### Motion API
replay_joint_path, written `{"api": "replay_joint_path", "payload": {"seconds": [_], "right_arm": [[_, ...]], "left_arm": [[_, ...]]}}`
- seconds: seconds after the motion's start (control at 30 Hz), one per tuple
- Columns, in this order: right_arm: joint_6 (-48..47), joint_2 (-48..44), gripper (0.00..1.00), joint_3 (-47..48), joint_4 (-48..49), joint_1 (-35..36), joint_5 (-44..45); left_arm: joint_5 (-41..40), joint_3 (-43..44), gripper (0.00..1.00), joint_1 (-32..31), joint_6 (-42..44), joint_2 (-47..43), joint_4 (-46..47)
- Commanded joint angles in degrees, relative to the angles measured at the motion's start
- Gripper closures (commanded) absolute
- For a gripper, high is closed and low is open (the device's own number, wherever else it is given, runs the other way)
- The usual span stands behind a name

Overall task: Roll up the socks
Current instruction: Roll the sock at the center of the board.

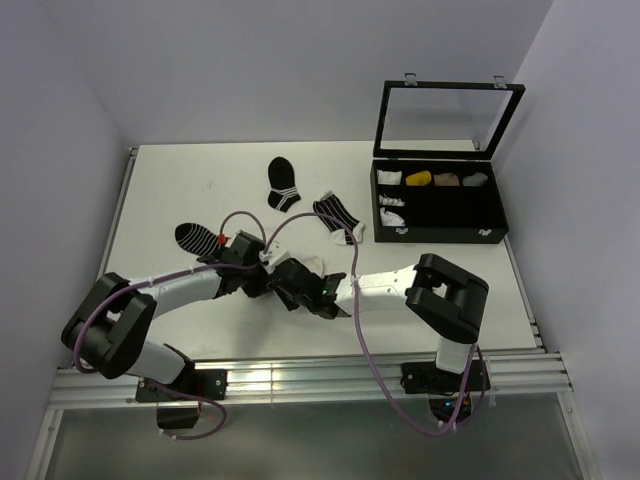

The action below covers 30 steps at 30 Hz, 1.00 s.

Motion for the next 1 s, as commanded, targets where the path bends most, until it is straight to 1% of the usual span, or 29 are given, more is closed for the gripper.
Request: {"api": "replay_joint_path", "payload": {"seconds": [0.0,0.07,0.1,0.2,0.23,0.3,0.33,0.37,0.4,0.43,0.47,0.53,0.57,0.63,0.67,0.7,0.77,0.8,0.83,0.9,0.97], "right_arm": [[-1.02,2.61,0.81,2.01,-0.86,0.99,0.65],[-0.32,2.44,0.91,1.4,-0.86,0.91,0.91],[0.03,2.18,0.99,0.79,-0.86,0.82,0.48],[1.87,1.21,1.0,-0.44,-0.43,-0.76,-1.8],[2.4,0.6,1.0,-1.67,-0.08,-1.37,-3.98],[4.33,-0.37,1.0,-3.69,1.41,-3.65,-6.8],[4.86,-0.81,1.0,-4.57,2.12,-4.62,-8.91],[6.35,-1.68,1.0,-5.19,2.82,-5.76,-13.02],[7.06,-2.13,1.0,-6.59,4.57,-6.91,-16.1],[8.37,-2.39,1.0,-7.21,5.37,-9.62,-18.48],[9.17,-2.57,1.0,-7.65,5.99,-10.95,-23.12],[11.7,-2.31,1.0,-8.79,8.53,-14.98,-28.06],[12.77,-2.13,1.0,-9.23,9.67,-16.22,-33.13],[16.35,-0.91,1.0,-10.81,13.89,-18.6,-38.34],[17.86,-0.29,1.0,-11.43,15.64,-20.87,-40.55],[19.44,0.85,1.0,-13.0,19.84,-21.94,-44.66],[23.82,2.43,1.0,-14.42,24.08,-24.92,-48.2],[25.24,3.14,1.0,-15.9,28.1,-25.81,-50.65],[27.61,4.8,1.0,-16.53,29.62,-26.6,-51.54],[29.73,6.12,1.0,-18.45,34.7,-28.53,-53.48],[32.11,7.53,1.0,-19.78,37.62,-29.59,-54.19]], "left_arm": [[-1.16,-1.31,1.0,-0.79,-0.33,-1.37,-3.46],[-1.6,-2.09,0.99,-0.79,-1.12,-2.42,-3.37],[-1.86,-2.45,0.97,-0.79,-2.08,-2.95,-3.28],[-2.48,-4.29,0.91,-0.79,-4.28,-5.85,-2.76],[-2.74,-4.82,0.84,-0.79,-4.81,-7.51,-2.75],[-3.27,-6.05,0.78,-0.79,-6.21,-9.19,-2.4],[-3.62,-6.4,0.68,-0.79,-6.75,-10.94,-2.4],[-3.97,-7.19,0.63,-0.79,-7.1,-11.82,-2.23],[-4.23,-7.63,0.55,-0.79,-7.8,-12.7,-1.7],[-4.41,-8.33,0.5,-0.79,-8.07,-14.19,-1.53],[-4.41,-8.69,0.46,-0.79,-8.33,-14.9,-1.26],[-4.76,-9.65,0.37,-0.79,-8.6,-16.83,-0.04],[-4.59,-10.01,0.35,-0.79,-8.34,-17.45,0.58],[-3.97,-10.97,0.35,-0.79,-7.81,-18.59,2.77],[-3.89,-11.24,0.35,-0.79,-7.63,-18.95,3.31],[-3.8,-11.5,0.36,-0.79,-7.37,-19.13,3.83],[-3.8,-12.03,0.36,-0.79,-7.02,-19.39,5.24],[-3.71,-12.12,0.37,-0.87,-6.84,-19.3,5.59],[-3.54,-12.29,0.37,-0.88,-6.75,-19.13,6.2],[-3.18,-12.3,0.37,-1.05,-6.31,-18.17,7.96],[-2.39,-11.86,0.37,-1.4,-5.87,-17.02,9.63]]}}
